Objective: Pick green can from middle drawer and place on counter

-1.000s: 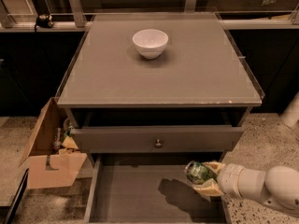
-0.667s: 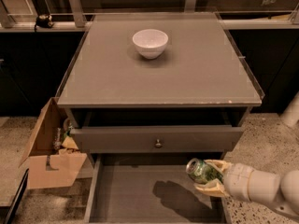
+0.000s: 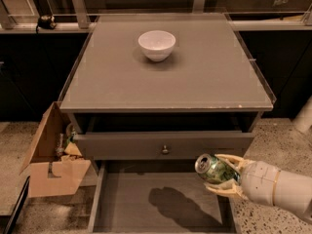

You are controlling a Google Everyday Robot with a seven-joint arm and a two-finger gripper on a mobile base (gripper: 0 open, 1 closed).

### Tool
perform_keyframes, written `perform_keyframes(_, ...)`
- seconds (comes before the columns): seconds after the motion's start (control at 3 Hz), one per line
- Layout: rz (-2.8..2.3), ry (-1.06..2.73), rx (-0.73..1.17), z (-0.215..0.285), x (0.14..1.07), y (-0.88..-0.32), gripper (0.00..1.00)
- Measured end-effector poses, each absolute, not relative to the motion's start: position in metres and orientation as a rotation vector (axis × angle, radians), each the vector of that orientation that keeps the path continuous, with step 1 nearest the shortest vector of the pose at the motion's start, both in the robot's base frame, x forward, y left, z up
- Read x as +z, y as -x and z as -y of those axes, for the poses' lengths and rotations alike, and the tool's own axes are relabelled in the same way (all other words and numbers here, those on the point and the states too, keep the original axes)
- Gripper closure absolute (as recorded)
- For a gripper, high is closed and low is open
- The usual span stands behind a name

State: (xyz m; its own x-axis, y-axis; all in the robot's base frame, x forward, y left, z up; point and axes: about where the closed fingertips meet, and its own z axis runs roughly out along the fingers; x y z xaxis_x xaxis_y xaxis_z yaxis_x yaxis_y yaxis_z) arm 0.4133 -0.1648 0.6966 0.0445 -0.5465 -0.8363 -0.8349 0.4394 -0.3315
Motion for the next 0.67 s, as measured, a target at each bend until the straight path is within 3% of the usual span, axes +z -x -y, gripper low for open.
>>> perform_keyframes(0.67,-1.552,1.233,0.277,0.1537,0.736,-0.4291,1.0)
